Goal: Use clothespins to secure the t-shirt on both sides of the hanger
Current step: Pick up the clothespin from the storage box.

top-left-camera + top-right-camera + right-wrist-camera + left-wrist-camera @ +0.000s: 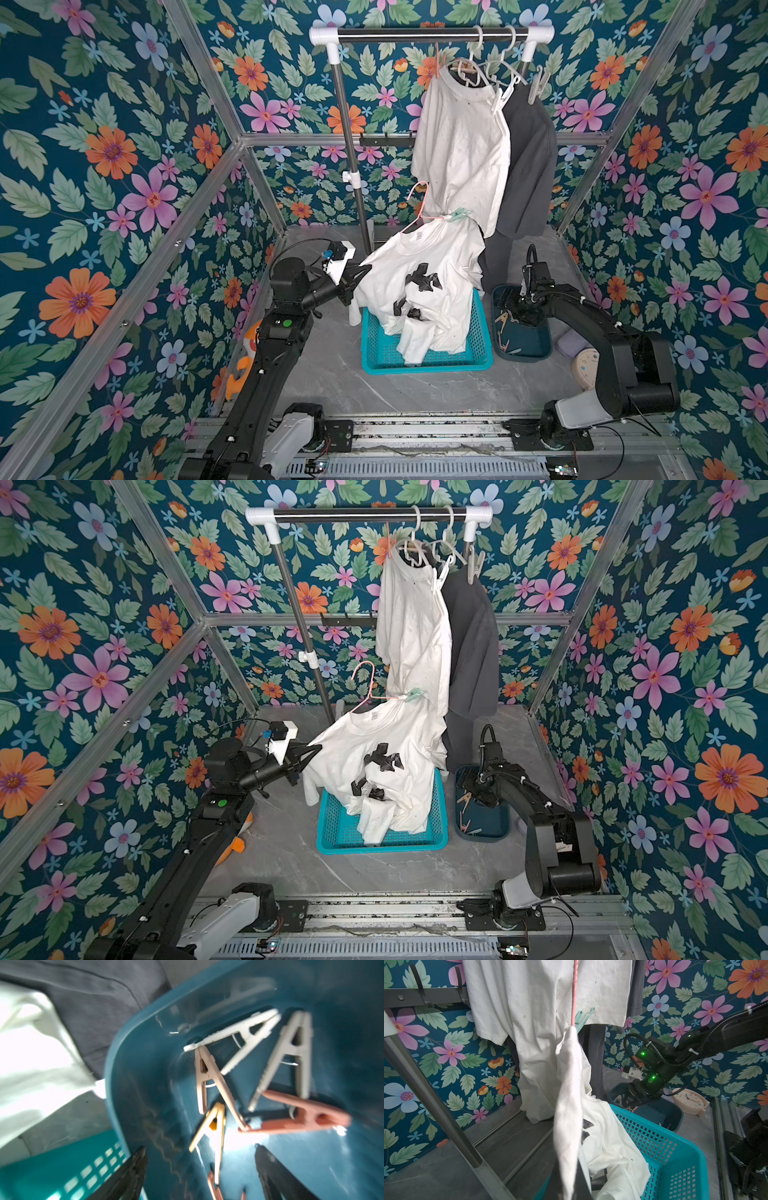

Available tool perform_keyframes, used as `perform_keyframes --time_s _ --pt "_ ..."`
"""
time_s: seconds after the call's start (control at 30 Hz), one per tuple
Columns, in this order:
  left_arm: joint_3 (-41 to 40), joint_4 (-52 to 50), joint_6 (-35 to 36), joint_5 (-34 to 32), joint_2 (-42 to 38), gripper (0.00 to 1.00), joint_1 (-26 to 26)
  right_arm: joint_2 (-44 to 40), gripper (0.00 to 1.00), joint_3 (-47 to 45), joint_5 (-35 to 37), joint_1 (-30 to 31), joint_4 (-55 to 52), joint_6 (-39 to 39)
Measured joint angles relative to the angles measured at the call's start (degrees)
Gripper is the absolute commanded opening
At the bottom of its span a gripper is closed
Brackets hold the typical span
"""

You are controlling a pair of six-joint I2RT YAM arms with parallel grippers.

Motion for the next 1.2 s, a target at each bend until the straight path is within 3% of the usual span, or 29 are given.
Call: perform_keyframes --time_s 0.37,0.77,1.2 --pt "0.0 0.0 -0.2 0.2 0.0 0.0 -0.1 1.1 0.85 -0.6 2.9 -3.7 0.6 -7.6" --pt "-0.3 0.1 -0.2 0.2 -0.2 0.0 -0.2 3.6 0.85 -0.8 5.9 -4.4 5.3 -9.2" --pt "-0.3 0.1 -0.2 0.2 -0.4 0.0 -0.3 6.4 0.84 -0.4 6.1 -4.3 1.6 -8.7"
